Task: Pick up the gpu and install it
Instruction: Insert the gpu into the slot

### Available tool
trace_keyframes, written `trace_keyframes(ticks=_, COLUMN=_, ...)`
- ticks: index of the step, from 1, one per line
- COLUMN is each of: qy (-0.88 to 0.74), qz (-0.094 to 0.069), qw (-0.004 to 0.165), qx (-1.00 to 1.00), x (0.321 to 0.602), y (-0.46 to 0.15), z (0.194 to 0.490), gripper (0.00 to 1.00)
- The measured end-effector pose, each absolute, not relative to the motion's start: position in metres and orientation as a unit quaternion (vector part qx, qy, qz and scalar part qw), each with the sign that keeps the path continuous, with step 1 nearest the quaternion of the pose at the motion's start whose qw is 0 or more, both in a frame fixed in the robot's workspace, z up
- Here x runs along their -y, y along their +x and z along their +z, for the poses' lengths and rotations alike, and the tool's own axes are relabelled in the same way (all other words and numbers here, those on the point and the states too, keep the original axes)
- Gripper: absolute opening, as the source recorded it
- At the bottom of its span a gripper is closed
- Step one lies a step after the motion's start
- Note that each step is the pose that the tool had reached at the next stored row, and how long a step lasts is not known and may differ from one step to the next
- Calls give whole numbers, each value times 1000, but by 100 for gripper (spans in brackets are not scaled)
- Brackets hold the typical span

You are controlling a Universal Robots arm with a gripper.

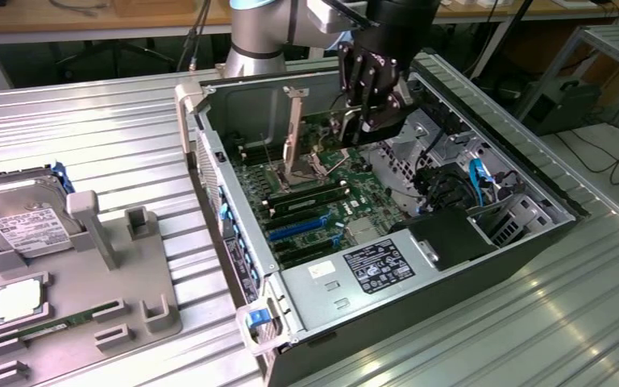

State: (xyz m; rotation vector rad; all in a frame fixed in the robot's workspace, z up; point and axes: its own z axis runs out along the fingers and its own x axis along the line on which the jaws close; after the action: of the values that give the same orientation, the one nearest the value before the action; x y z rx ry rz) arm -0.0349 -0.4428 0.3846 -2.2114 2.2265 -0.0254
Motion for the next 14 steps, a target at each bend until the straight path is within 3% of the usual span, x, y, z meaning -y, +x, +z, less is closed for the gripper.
trace_keyframes(ticks=14, qy=-699, qz=-8, qw=2, qx=-715, x=443, y=-47, z=383, gripper=28)
